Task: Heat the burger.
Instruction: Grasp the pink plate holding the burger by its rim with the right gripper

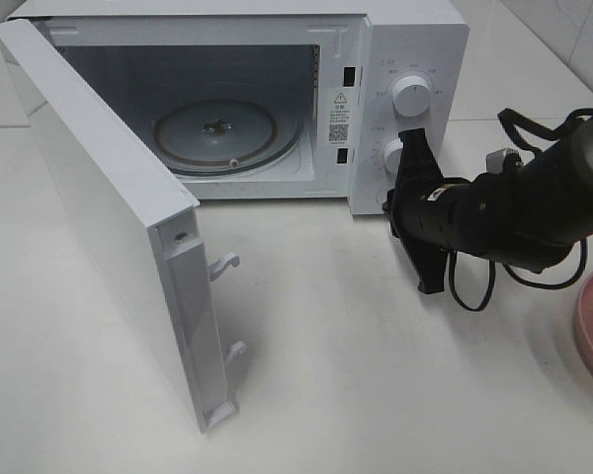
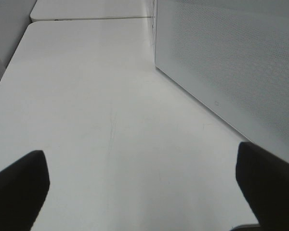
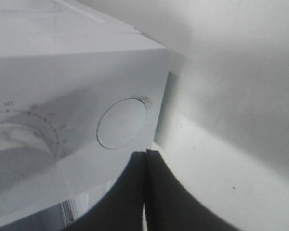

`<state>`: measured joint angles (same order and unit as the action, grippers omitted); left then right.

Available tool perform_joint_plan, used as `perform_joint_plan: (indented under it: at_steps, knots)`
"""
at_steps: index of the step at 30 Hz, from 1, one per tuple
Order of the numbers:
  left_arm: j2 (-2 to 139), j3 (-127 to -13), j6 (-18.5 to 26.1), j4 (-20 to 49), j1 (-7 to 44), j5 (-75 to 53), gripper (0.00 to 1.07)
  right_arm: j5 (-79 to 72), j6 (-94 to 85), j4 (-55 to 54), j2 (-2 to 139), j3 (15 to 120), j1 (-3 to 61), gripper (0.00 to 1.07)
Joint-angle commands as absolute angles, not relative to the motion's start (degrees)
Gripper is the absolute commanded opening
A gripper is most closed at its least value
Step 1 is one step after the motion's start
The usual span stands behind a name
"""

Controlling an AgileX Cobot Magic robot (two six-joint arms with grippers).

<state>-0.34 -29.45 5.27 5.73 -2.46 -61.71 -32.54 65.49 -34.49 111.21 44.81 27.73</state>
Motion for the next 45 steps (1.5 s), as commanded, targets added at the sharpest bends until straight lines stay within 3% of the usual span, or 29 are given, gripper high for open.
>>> perform_joint_plan:
  at_steps: [1,30,40,45]
  knots:
    - [-0.92,-29.45,5.27,6.13,-2.52,-61.19,0.98,-29.68,61.13,-33.75,108.92,44.06,27.39,0.00]
    - [-0.92,-29.45,5.27,6.13,-2.52,-61.19,0.98,17.65,7.33,-20.97,91.10,43.54,27.39,0.04]
    - [-0.92,-29.45,5.27,6.13,-2.52,-61.19,0.98,27.85,-2.46,-20.00,87.43,43.54,27.27,0.07]
    - [-0.92,-29.45,5.27,6.13,-2.52,-61.19,0.98,33.58,-3.21,-18.62,85.83,43.66,23.26,0.14]
